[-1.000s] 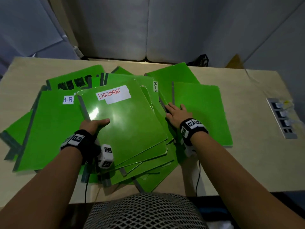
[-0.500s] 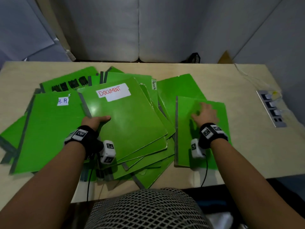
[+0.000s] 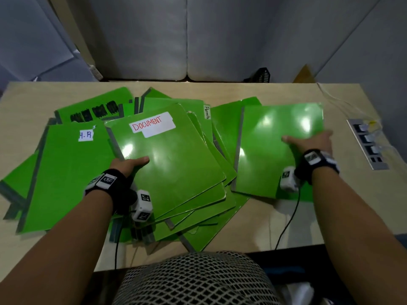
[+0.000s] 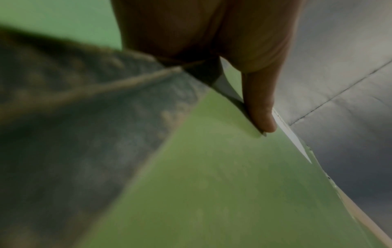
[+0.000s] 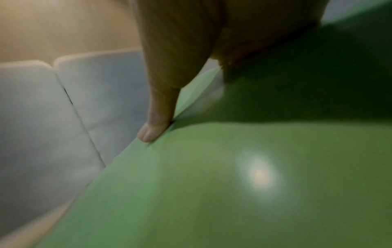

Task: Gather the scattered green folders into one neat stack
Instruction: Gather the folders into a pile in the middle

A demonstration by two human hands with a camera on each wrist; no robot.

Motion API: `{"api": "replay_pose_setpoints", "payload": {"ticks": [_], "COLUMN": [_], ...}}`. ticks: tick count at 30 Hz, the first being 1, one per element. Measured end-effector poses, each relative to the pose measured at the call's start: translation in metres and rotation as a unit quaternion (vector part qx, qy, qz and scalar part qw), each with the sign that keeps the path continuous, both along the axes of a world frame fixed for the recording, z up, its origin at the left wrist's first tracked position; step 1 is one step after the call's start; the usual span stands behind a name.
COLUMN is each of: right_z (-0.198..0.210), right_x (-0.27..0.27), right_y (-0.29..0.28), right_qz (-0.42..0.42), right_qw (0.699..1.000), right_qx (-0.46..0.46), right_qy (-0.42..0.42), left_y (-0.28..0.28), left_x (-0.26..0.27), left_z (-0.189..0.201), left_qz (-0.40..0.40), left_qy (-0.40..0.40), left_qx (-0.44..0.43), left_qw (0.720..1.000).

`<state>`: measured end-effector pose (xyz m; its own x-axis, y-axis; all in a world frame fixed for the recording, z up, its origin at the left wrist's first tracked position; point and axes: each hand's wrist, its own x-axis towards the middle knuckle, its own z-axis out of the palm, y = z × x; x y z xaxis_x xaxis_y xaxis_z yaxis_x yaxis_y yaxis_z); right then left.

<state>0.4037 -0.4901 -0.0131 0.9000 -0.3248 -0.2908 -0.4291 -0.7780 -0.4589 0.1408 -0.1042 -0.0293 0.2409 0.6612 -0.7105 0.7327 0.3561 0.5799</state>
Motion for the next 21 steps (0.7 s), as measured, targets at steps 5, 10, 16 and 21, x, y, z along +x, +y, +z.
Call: {"api": "replay_pose_setpoints", "payload": {"ticks": [5, 10, 16, 21], "right_z": [0.027, 0.031, -0.019, -0.028], "right_x": [0.079, 0.066, 0.03, 0.022], "right_y": [0.017, 0.048, 0.053, 0.058], "right_qz": [0.026, 0.089, 0.112, 0.086], "right_qw": [0.99, 0.991, 0.981, 0.981], "right_qx": [0.134, 0.1, -0.011, -0.035], "right_qy": [-0.048, 0.018, 0.156, 0.168], "left_y": [0.0, 0.002, 0.002, 0.001], "left_x": [0.0, 0.001, 0.002, 0.004], "left_z": [0.001, 0.0, -0.002, -0.005], "left_qz": [-0.02, -0.032, -0.028, -0.027], "left_qy": [0.005, 0.008, 0.011, 0.013], "left_qx": [0.004, 0.011, 0.012, 0.012], "left_qw": [1.0, 0.999, 0.999, 0.999]}}
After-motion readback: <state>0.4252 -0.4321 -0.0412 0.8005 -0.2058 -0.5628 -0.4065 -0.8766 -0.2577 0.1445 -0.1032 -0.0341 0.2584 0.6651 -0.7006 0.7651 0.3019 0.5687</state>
